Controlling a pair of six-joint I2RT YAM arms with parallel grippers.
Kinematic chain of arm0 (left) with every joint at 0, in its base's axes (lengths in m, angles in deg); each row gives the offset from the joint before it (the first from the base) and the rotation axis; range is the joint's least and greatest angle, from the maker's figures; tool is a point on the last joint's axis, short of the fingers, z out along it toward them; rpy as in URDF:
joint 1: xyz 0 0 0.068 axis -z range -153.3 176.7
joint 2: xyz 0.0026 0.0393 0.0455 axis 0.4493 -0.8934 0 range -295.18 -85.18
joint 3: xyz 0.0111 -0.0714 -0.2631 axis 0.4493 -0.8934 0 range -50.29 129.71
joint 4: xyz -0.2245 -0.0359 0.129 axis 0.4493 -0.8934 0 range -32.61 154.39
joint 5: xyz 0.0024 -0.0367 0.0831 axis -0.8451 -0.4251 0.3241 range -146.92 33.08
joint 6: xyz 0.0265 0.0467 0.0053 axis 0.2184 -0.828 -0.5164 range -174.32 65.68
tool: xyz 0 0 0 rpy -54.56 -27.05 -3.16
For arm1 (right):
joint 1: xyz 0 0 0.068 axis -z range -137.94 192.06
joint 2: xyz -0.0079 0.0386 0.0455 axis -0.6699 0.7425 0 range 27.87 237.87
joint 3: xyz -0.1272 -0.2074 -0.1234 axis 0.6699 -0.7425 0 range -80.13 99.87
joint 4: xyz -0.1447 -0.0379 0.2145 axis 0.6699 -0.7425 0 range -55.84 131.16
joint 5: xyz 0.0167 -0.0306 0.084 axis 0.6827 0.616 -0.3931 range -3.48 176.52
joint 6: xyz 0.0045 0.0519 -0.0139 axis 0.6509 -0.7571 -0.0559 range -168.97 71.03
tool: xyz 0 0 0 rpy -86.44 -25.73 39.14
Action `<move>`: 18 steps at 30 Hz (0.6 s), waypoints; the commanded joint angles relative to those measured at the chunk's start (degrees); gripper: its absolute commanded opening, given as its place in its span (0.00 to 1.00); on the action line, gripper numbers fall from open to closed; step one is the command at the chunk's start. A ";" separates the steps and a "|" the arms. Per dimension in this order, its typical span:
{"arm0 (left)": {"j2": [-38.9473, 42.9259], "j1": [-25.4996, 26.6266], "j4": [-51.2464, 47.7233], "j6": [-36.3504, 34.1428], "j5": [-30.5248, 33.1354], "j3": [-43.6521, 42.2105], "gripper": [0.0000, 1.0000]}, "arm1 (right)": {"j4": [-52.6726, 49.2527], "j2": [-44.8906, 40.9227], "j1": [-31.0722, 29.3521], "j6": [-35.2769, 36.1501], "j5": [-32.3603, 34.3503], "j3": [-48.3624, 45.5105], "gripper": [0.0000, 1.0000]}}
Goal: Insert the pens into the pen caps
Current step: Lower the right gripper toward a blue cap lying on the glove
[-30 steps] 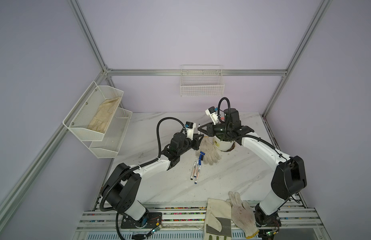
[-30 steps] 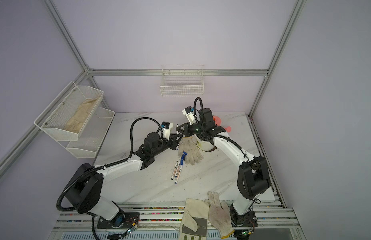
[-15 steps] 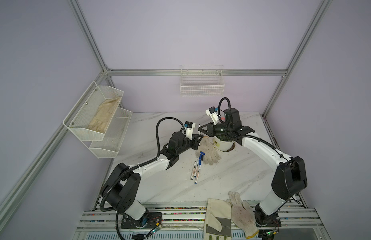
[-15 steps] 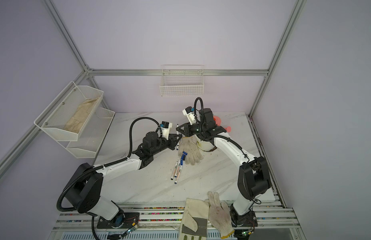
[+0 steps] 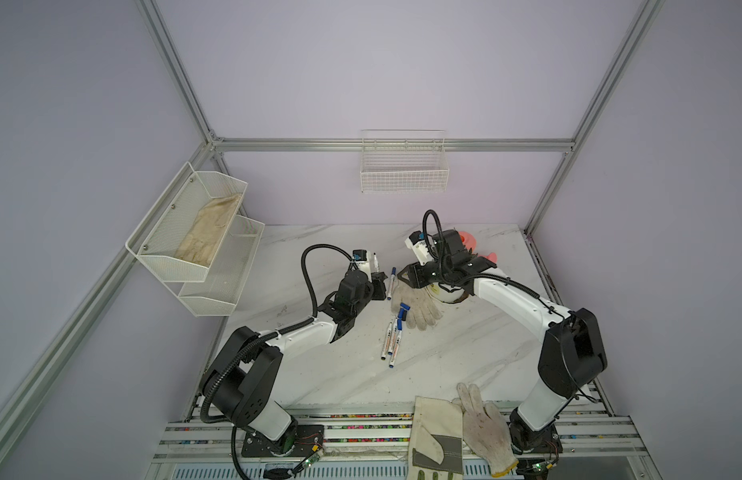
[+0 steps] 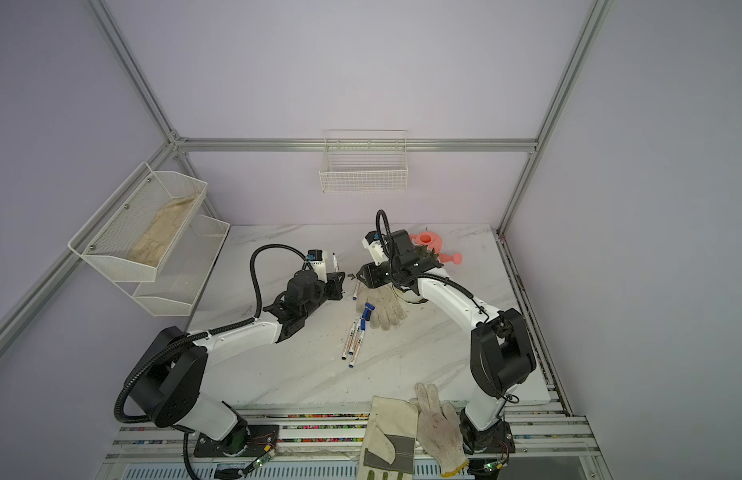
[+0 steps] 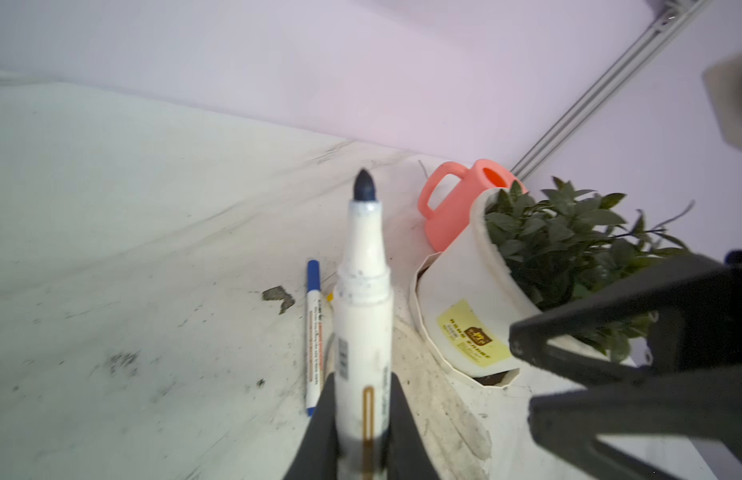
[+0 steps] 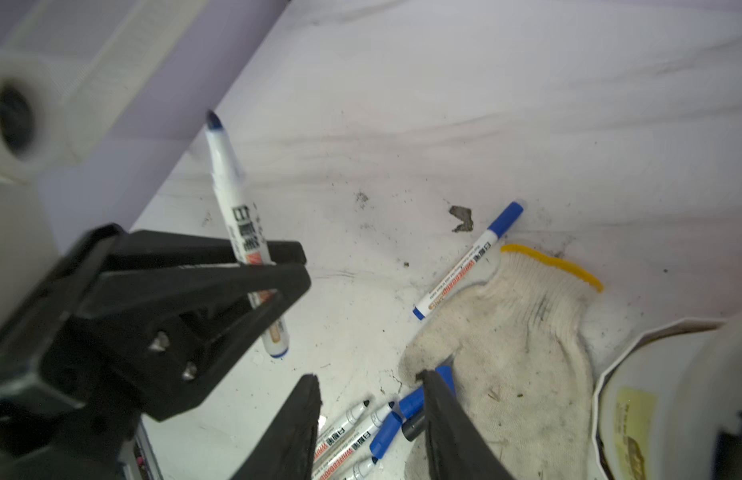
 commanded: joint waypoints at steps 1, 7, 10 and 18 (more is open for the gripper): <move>1.73 -0.29 0.21 0.05 2.04 -1.12 0.00 | -6.67 5.09 -2.76 3.47 7.80 0.26 0.42; 2.04 -0.40 6.46 -4.69 -9.28 -3.76 0.00 | -8.50 9.85 -2.95 3.60 8.05 2.93 0.41; 2.24 -0.47 5.95 -5.38 -11.24 -4.63 0.00 | -7.60 10.16 -2.93 3.51 8.86 1.60 0.41; 3.44 -0.47 0.53 -7.71 -10.58 -4.85 0.00 | -7.30 10.99 -2.90 4.94 10.79 0.61 0.40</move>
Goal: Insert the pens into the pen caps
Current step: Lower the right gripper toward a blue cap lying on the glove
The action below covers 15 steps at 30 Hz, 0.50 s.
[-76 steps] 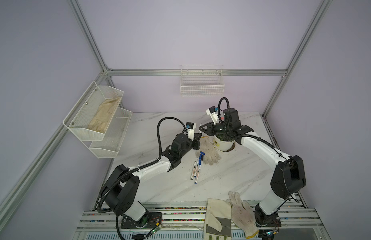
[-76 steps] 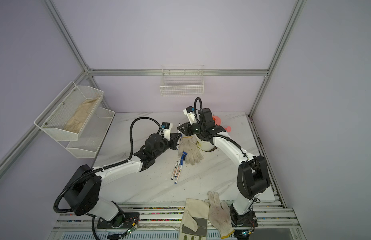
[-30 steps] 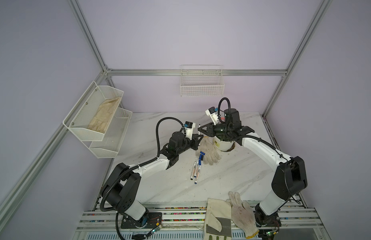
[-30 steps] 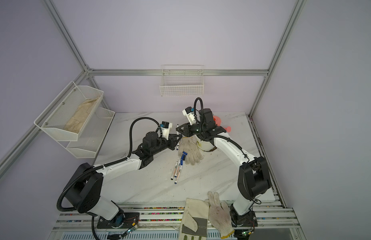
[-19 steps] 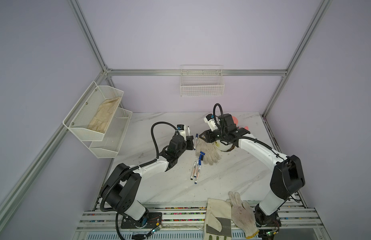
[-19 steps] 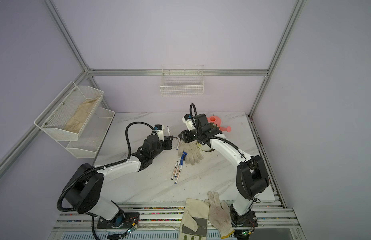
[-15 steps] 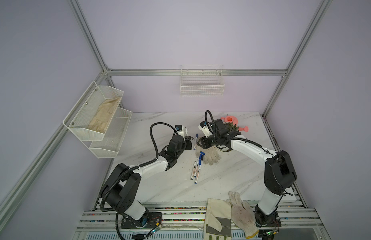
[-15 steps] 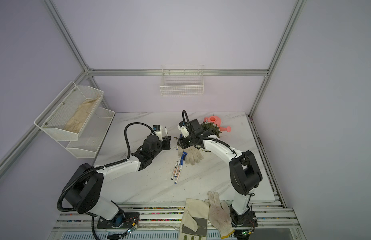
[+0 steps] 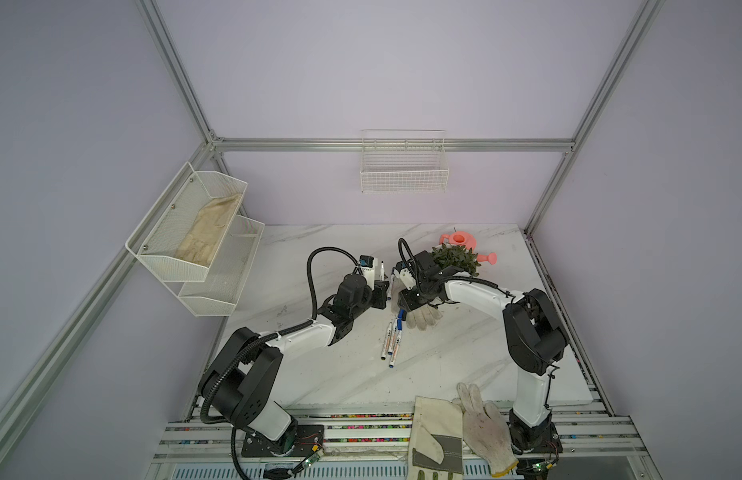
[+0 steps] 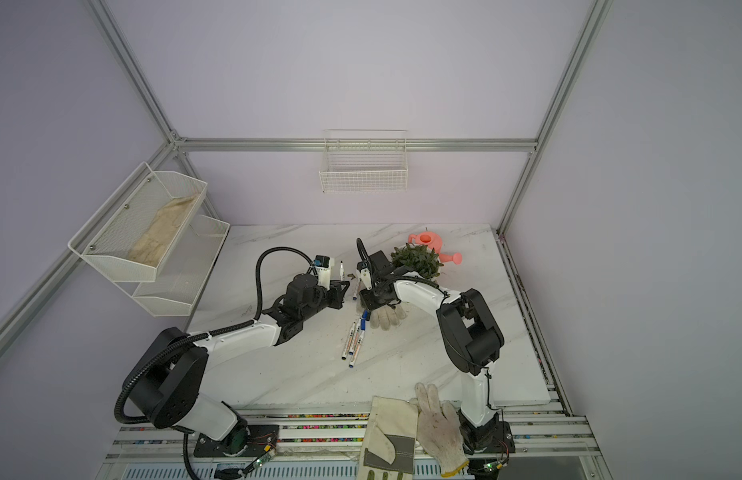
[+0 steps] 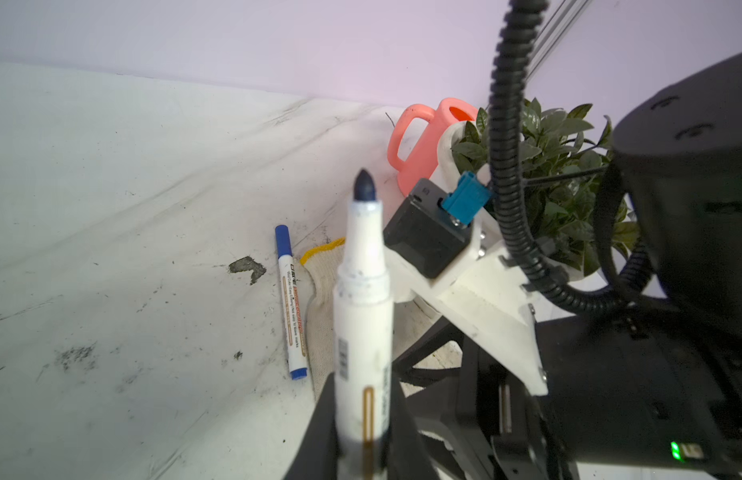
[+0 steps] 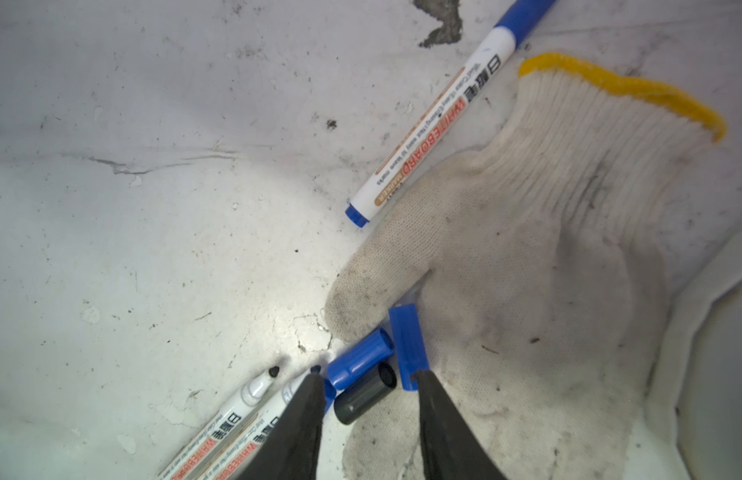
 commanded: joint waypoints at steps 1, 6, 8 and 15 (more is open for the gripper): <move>3.23 -0.30 0.40 -2.21 -0.85 -2.70 0.00 | -0.65 -0.05 0.07 1.89 1.08 0.10 0.40; 4.54 -0.30 -0.65 -3.29 -0.56 -3.77 0.00 | -1.74 2.28 0.15 2.03 3.12 2.08 0.38; 4.77 -0.25 -0.61 -3.38 -0.32 -4.12 0.00 | -2.48 3.69 0.13 1.98 3.63 3.17 0.36; 4.86 -0.30 -0.62 -3.02 -0.15 -4.58 0.00 | -3.76 6.67 0.14 3.52 3.97 5.18 0.29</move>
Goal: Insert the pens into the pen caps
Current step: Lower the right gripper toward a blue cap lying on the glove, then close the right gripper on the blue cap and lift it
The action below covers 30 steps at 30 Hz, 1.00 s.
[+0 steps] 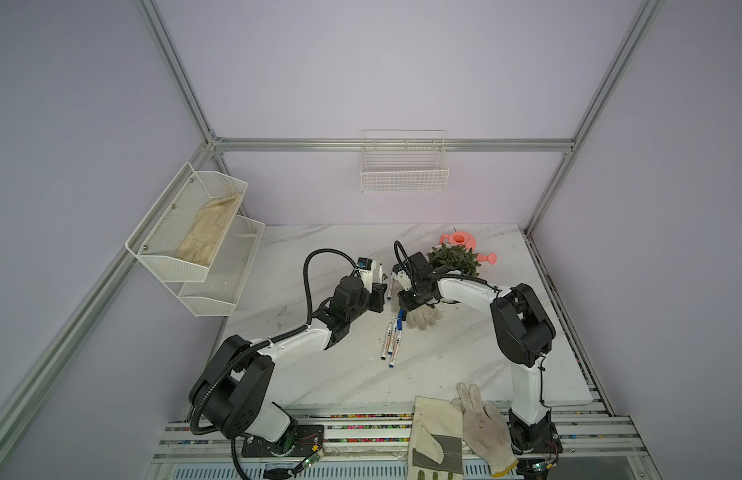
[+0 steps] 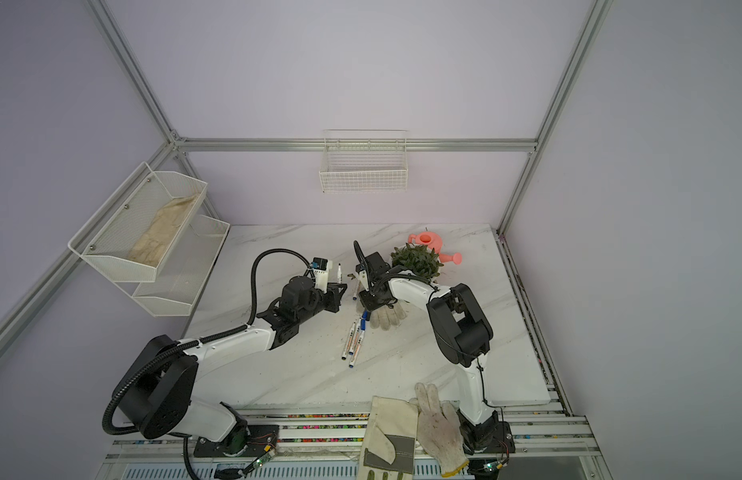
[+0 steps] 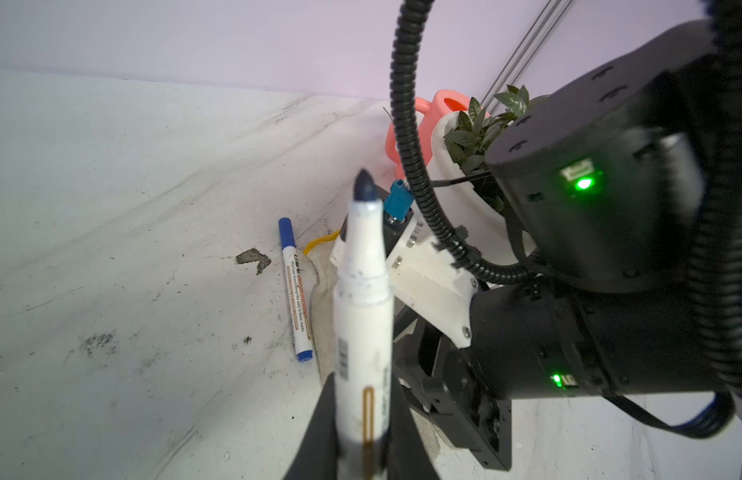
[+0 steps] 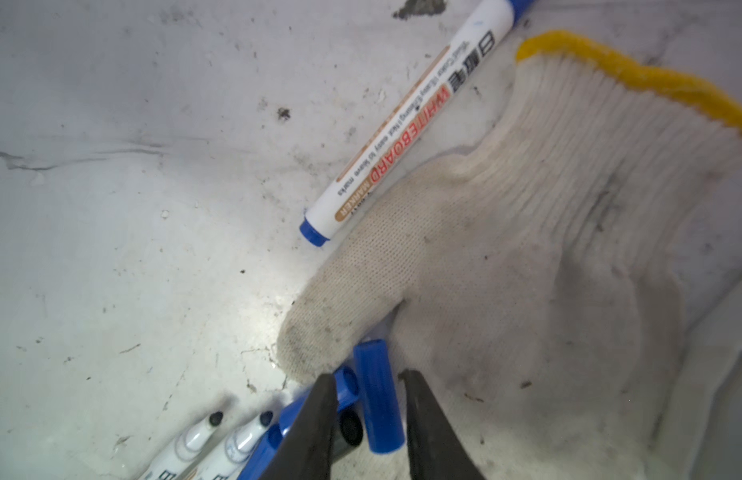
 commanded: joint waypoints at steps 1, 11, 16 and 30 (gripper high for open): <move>1.39 -0.30 0.91 -1.25 0.17 -2.69 0.00 | -2.55 0.74 0.12 1.52 1.00 1.51 0.28; 0.47 -0.30 0.75 -0.92 -0.96 -2.01 0.00 | -3.64 3.19 0.11 1.15 6.37 2.93 0.22; -0.02 -0.34 0.22 -0.75 -1.17 -1.17 0.00 | -3.10 3.08 0.05 0.98 6.45 3.01 0.18; -2.17 0.05 -1.11 -1.97 -3.99 1.49 0.00 | 0.76 -2.52 -0.22 0.42 5.17 5.25 0.01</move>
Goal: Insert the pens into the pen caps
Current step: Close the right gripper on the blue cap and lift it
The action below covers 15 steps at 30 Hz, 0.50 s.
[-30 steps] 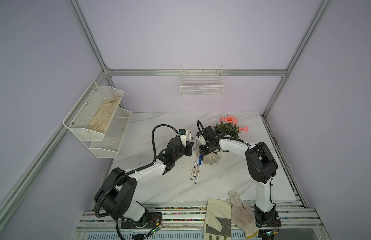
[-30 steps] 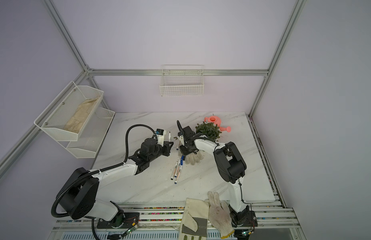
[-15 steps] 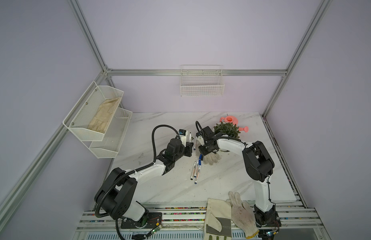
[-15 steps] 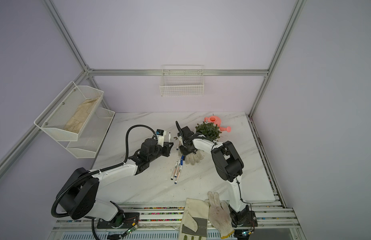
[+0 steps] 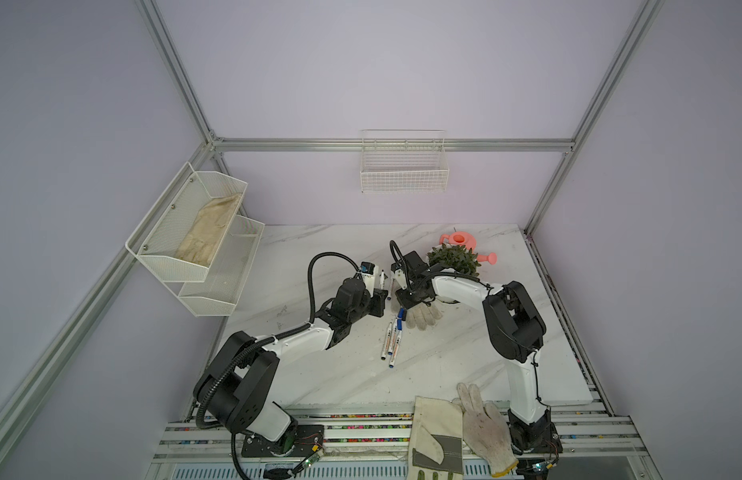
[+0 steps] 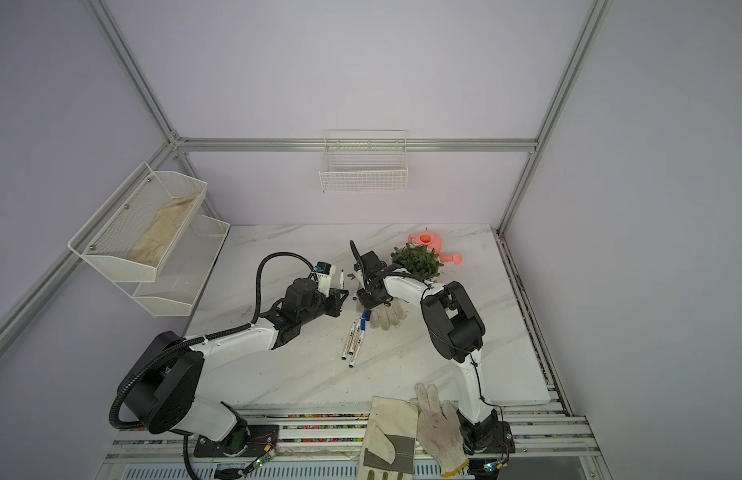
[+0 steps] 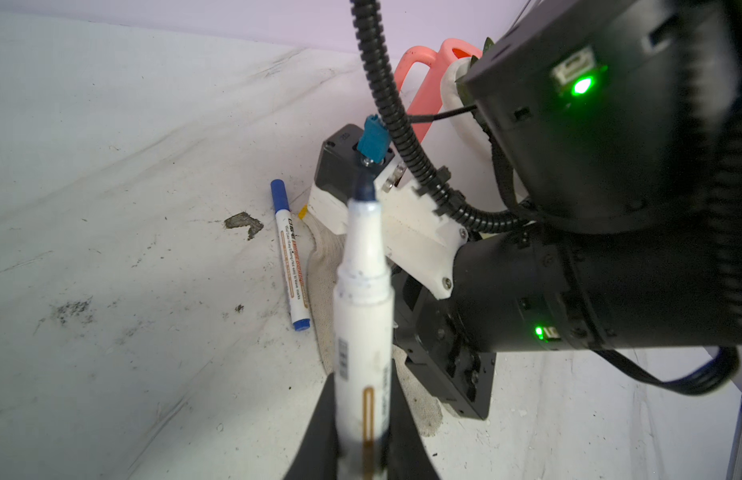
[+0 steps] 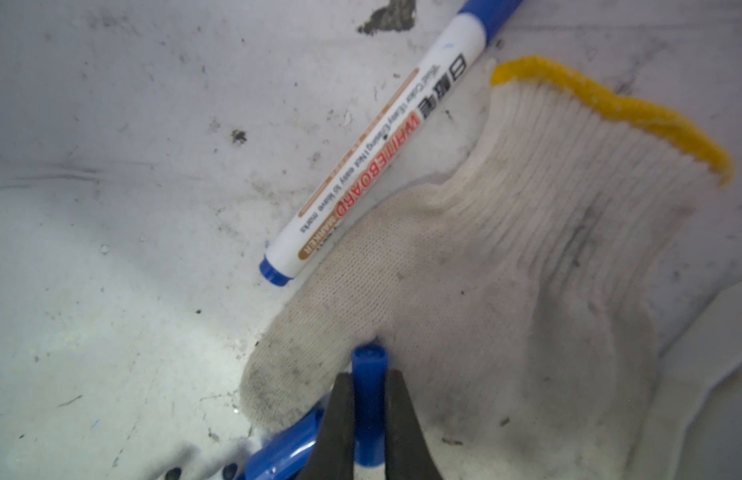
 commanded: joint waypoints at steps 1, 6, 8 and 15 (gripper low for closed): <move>-0.54 0.16 1.11 -2.06 -1.52 1.81 0.00 | 3.05 -6.78 0.34 0.33 -0.88 0.98 0.00; -1.18 0.91 0.97 -2.45 -2.02 2.97 0.00 | 10.66 -13.77 2.14 -3.46 -7.32 -0.15 0.00; -1.20 1.21 1.07 -2.47 -2.39 3.30 0.00 | 15.38 -16.79 3.06 -5.46 -10.07 -2.08 0.00; -1.76 2.17 1.66 -3.80 -3.81 4.39 0.00 | 30.33 -24.72 7.49 -12.39 -25.75 -11.16 0.00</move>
